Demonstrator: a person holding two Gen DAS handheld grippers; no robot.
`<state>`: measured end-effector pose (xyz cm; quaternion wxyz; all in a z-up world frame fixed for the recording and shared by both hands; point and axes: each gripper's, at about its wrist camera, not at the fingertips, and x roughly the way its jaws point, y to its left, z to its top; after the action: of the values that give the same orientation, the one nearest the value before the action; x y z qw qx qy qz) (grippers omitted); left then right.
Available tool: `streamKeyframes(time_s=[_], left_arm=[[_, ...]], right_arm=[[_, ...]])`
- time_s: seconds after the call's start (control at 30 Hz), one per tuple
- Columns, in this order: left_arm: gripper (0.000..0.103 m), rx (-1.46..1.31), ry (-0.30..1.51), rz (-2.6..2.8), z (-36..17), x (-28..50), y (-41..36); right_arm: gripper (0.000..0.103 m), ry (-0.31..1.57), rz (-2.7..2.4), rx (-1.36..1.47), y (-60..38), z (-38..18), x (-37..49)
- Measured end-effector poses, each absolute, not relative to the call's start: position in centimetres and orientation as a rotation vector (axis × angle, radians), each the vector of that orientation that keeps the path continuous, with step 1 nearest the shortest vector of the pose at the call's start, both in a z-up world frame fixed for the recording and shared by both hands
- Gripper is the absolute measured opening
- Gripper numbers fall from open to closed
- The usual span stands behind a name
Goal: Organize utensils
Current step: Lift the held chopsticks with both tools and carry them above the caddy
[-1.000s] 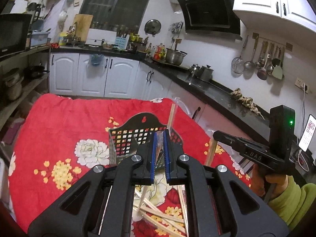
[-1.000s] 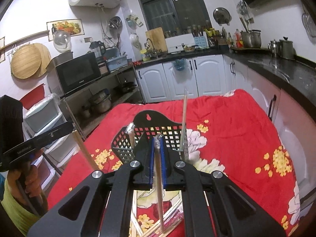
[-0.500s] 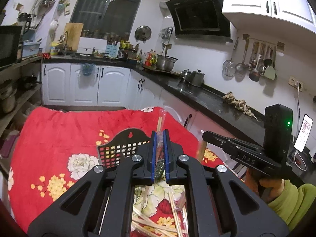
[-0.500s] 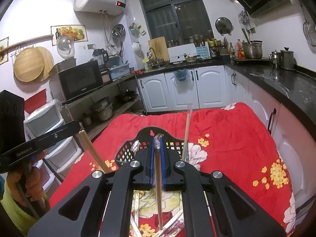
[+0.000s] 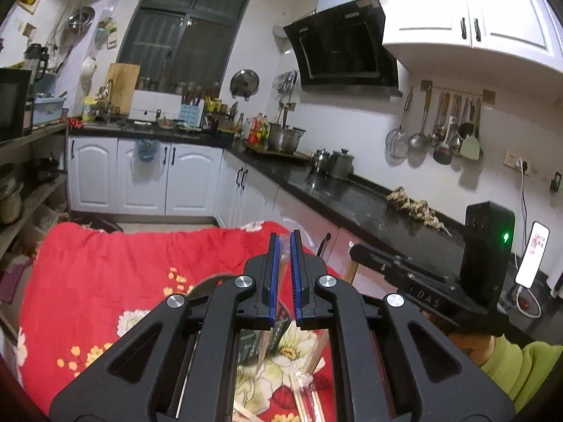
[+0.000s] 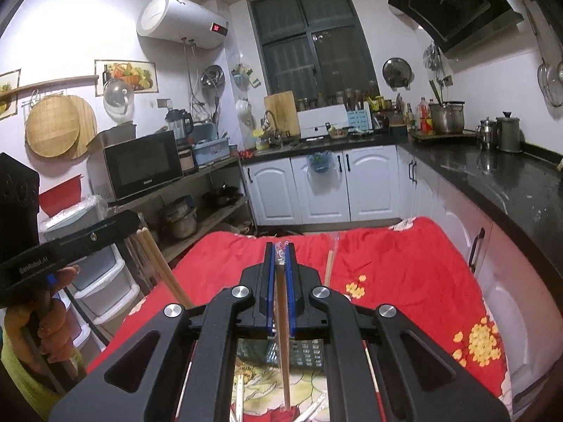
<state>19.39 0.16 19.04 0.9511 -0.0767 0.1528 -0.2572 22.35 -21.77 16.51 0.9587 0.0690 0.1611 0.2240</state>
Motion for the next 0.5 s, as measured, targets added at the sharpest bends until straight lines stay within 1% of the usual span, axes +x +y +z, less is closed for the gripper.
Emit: streamKeyframes(time_s=[0.5], left_arm=[[0.004, -0.155, 0.171, -0.556, 25.4, 21.1, -2.2]], right_arm=[[0.006, 0.186, 0.426, 0.135, -22.5, 21.2, 23.0]])
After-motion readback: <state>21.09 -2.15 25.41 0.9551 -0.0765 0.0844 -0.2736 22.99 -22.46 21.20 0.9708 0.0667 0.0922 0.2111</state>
